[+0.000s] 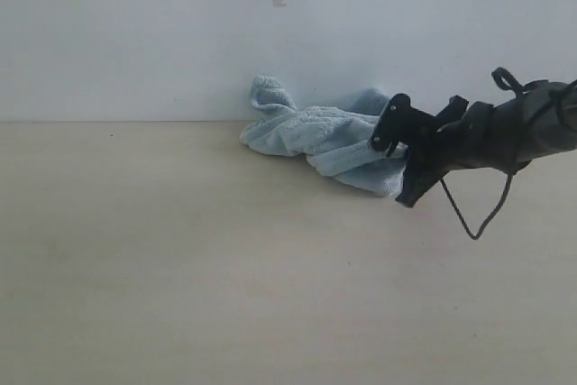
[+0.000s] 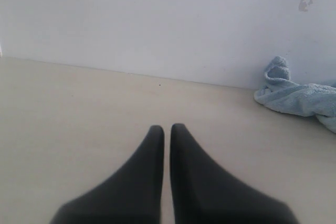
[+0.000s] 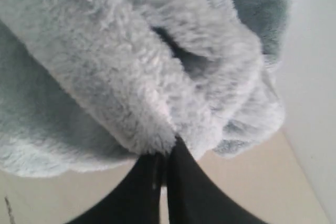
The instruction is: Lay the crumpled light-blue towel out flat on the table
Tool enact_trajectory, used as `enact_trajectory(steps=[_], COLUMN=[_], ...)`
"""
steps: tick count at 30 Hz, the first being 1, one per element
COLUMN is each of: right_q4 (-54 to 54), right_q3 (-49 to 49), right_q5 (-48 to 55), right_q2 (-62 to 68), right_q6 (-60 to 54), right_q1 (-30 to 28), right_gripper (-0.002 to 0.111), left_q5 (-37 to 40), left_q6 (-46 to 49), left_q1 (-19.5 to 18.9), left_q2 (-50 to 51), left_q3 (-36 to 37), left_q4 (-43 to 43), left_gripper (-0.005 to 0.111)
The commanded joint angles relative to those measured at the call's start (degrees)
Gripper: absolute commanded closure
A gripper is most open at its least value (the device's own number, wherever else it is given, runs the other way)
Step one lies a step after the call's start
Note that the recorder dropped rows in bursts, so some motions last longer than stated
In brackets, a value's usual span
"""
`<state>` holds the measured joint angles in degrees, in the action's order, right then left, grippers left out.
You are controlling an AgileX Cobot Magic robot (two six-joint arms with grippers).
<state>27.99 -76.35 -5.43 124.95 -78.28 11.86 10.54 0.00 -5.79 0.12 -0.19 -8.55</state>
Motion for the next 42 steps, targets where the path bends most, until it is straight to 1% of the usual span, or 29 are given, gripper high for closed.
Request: enact_trajectory(steps=[1, 5, 9, 11, 13, 16, 19, 23, 27, 31, 33, 35, 36, 37, 38, 39, 40, 41, 42], right_q4=[8.2, 10.7, 10.7, 10.7, 11.2, 12.2, 12.2, 12.0, 8.4, 4.3, 1.4, 1.3, 1.3, 0.7, 0.0, -0.3, -0.3, -0.3, -0.3], right_q3=[-0.1, 4.1, 11.5, 15.1, 19.2, 23.7, 25.1, 25.2, 25.2, 25.2, 25.2, 24.9, 24.9, 24.9, 24.9, 24.9, 24.9, 24.9, 24.9], right_q5=[1.6, 2.3, 2.5, 4.3, 5.4, 6.1, 11.9, 19.3, 22.7, 25.8, 25.0, 24.1, 23.7, 23.1, 23.0, 23.4, 23.7, 24.1, 24.1], right_q2=[-6.0, -12.8, -20.2, -23.8, -28.3, -36.4, -43.7, -50.1, -53.0, -53.0, -53.2, -54.9, -55.5, -57.0, -57.6, -58.9, -59.3, -59.7, -59.7], right_q6=[0.7, 0.9, 1.0, 1.6, 3.9, 10.6, 12.1, 15.1, 22.6, 24.7, 25.9, 26.5, 26.6, 26.6, 26.7, 27.2, 27.7, 29.5, 30.5], right_q1=[0.1, 0.1, 0.1, 0.1, 0.1, 0.1, 0.1, 0.1, 0.1, 0.1, 0.1, 0.1, 0.1, 0.1, 0.1, 0.1, 0.1, 0.1, 0.1], right_gripper=[0.108, 0.108, 0.108, 0.108, 0.108, 0.108, 0.108, 0.108, 0.108, 0.108, 0.108, 0.108, 0.108, 0.108, 0.108, 0.108, 0.108, 0.108, 0.108], left_q5=[-0.3, -0.3, -0.3, -0.3, -0.3, -0.3, -0.3, -0.3, -0.3, -0.3, -0.3, -0.3, -1.0, -4.1, -5.7, -9.5, -10.9, -15.5, -18.4], left_q6=[0.5, 0.5, 0.5, 0.5, 0.5, 0.5, 0.5, 0.5, 0.5, 0.5, 0.5, 0.5, 0.5, 0.5, 0.0, -4.3, -6.3, -7.1, -10.6], left_q1=[0.4, 0.4, 0.4, 0.4, 0.4, 0.4, 0.4, 0.4, 0.4, 0.4, 0.4, 0.4, 0.4, 0.4, 0.4, 0.4, 0.4, 0.4, 0.4], left_q2=[-0.1, -0.1, -0.1, -0.1, -0.1, -0.1, -0.1, -0.1, -0.1, -0.1, -0.1, -0.1, -0.1, -0.1, -0.1, -0.1, -0.1, -0.1, -0.1], left_q3=[0.2, 0.2, 0.2, 0.2, 0.2, 0.2, 0.2, 0.2, 0.2, 0.2, 0.2, 0.2, 0.2, 0.2, 0.2, 0.2, 0.2, 0.2, 0.2], left_q4=[-0.1, -0.1, -0.1, -0.1, -0.1, -0.1, -0.1, -0.1, 1.3, 2.3, 2.3, 2.7, 4.4, 7.9, 7.4, 2.6, 0.6, 0.0, -1.6], left_gripper=[0.103, 0.103, 0.103, 0.103, 0.103, 0.103, 0.103, 0.103, 0.103, 0.103, 0.103, 0.103, 0.103, 0.103, 0.103, 0.103, 0.103, 0.103, 0.103])
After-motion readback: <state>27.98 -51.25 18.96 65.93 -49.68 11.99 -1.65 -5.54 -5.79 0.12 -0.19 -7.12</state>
